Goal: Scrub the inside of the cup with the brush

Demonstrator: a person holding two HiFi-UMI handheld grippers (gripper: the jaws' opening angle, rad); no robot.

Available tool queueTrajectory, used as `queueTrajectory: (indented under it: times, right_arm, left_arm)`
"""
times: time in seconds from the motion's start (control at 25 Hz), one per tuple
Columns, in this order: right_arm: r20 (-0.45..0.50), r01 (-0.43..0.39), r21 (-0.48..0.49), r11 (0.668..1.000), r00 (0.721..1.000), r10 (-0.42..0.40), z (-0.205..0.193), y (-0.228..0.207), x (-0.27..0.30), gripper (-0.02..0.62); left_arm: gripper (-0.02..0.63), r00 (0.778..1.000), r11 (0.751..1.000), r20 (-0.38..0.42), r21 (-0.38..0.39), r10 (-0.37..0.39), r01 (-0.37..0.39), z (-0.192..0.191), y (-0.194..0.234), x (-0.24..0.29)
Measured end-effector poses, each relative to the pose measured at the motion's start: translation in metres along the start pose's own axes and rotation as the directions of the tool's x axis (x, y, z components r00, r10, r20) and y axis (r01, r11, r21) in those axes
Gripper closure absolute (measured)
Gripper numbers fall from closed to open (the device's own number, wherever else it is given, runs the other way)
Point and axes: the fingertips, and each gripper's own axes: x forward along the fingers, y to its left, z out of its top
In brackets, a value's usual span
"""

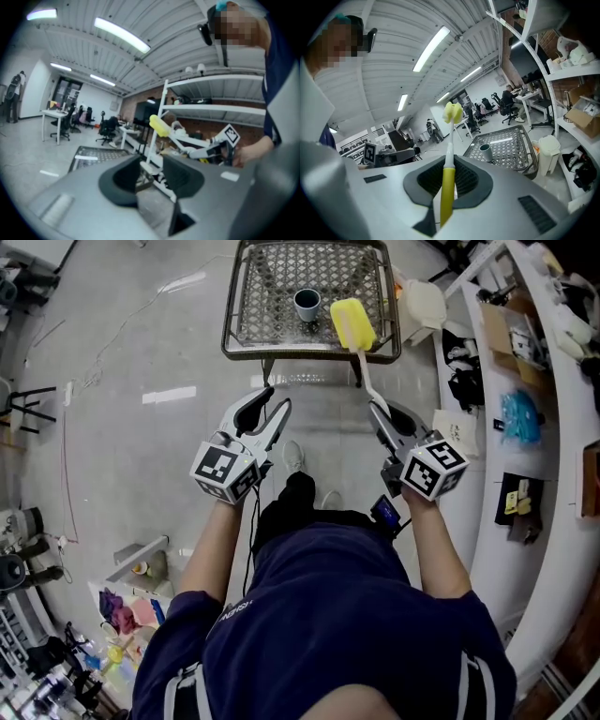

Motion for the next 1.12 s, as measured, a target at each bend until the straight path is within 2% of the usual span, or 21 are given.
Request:
queueTrajectory:
  times: [0.32,0.6,1.12]
  right_arm:
    - [0.000,0.061,0.006,0.998,0.998,-0.061,0.021,-0.014,0.049,0.566]
    - [0.007,0.090,0.009,0.996,0.996,-0.090,0.039,-0.021,0.089,0.566]
    - [-0.010,0.116,0.012,0.993,0.993,-0.116,0.061,-0.057,0.129,0.566]
  left_arm:
    - [0.456,0.999,0.999,-0.004,0.005,-0.050,0.050,0.020,0.060,0.024]
    - [0.456,0.995,0.996,-0.037,0.005,-0.089,0.089,0.018,0.106,0.040]
    - [0.455,0.990,0.994,-0.094,-0.001,-0.108,0.109,0.010,0.146,0.083]
